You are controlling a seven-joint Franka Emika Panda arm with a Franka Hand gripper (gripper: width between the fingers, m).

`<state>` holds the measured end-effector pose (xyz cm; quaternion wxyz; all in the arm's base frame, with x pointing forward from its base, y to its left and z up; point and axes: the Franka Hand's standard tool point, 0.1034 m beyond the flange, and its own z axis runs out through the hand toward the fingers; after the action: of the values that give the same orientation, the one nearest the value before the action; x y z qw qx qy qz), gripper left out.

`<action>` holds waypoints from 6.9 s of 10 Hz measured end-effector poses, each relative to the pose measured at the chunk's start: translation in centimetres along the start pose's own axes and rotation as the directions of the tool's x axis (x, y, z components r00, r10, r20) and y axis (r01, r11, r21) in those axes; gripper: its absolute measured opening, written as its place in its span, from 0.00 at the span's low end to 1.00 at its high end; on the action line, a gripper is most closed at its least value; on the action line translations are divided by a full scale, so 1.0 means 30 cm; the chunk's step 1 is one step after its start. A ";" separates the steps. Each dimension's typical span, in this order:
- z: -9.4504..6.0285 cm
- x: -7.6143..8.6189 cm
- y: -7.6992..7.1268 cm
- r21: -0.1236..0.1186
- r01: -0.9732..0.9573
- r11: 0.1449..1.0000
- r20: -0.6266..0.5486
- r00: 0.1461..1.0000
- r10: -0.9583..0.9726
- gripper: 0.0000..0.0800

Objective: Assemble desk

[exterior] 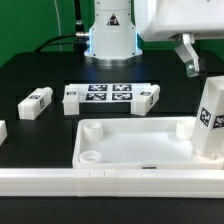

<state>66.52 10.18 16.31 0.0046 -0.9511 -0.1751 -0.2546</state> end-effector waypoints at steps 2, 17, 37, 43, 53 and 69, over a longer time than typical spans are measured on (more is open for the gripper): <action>-0.036 0.024 -0.006 0.004 0.000 1.000 0.003 1.000 0.000 0.81; 0.055 -0.047 -0.042 0.124 -0.083 0.989 0.506 0.863 0.009 0.81; 0.062 -0.089 0.012 -0.160 -0.607 0.778 0.431 0.666 0.609 0.36; 0.059 -0.094 0.009 -0.319 -0.832 0.454 0.329 0.352 0.876 0.36; 0.070 -0.080 -0.061 -0.442 -0.883 -0.160 0.105 -0.228 0.968 0.36; 0.082 -0.079 -0.046 -0.086 -0.359 0.929 0.458 0.814 0.357 0.81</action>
Offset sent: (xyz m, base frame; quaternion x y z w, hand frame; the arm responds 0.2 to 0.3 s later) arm 0.0000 0.0000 0.0000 0.0000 -0.0650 0.0000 0.9979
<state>65.33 10.92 12.92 0.0125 -0.9998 0.0103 -0.0129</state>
